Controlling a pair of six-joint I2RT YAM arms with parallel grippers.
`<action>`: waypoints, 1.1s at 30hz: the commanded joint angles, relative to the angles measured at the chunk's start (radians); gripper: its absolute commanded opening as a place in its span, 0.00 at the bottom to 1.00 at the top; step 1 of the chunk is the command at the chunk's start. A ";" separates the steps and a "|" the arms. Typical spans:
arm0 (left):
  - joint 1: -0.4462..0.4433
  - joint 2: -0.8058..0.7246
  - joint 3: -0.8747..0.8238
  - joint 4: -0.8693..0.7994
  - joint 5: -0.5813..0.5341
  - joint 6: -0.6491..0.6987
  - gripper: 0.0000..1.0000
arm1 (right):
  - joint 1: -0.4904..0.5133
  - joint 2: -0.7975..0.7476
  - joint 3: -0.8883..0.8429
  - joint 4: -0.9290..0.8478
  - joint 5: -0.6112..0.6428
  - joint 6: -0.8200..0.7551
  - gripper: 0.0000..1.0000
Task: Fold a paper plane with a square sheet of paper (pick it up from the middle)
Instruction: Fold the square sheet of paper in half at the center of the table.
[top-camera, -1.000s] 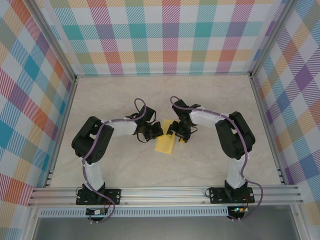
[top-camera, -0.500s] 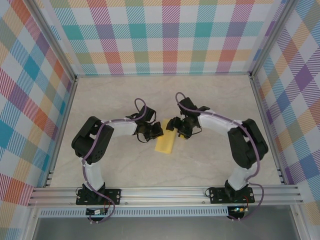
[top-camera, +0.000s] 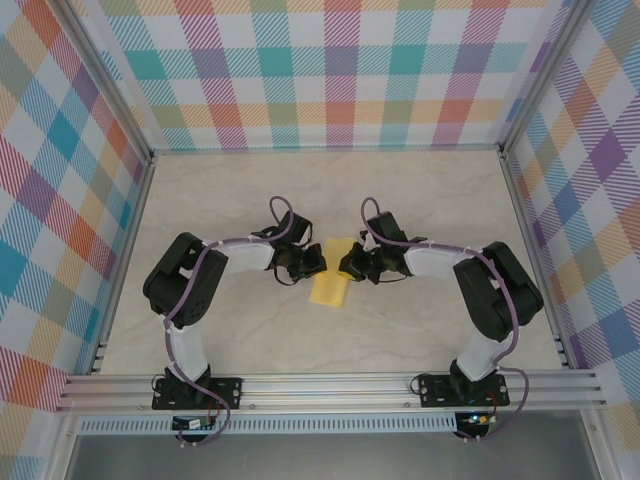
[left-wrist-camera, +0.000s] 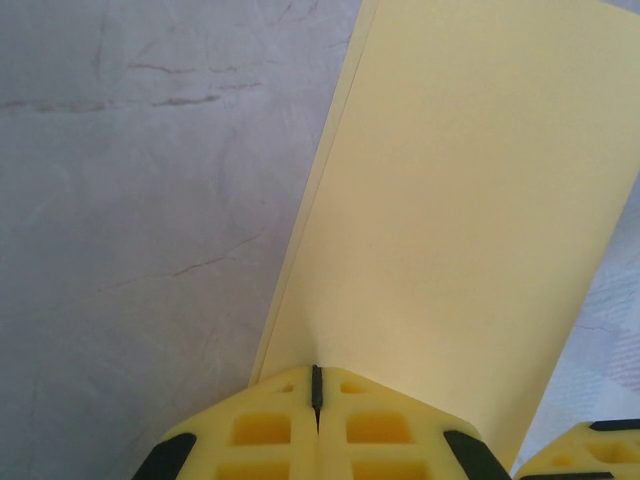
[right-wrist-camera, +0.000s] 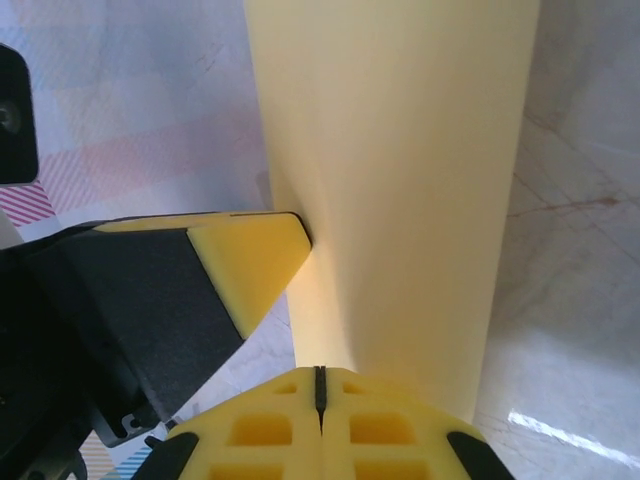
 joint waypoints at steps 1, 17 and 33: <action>-0.014 0.020 -0.031 -0.031 -0.024 0.014 0.00 | 0.005 0.007 -0.009 0.043 -0.016 -0.014 0.01; -0.014 0.021 -0.033 -0.038 -0.025 0.019 0.00 | -0.017 0.033 -0.129 0.127 0.000 -0.025 0.01; -0.014 0.021 -0.035 -0.040 -0.025 0.021 0.00 | -0.020 -0.047 -0.139 0.165 -0.071 -0.088 0.03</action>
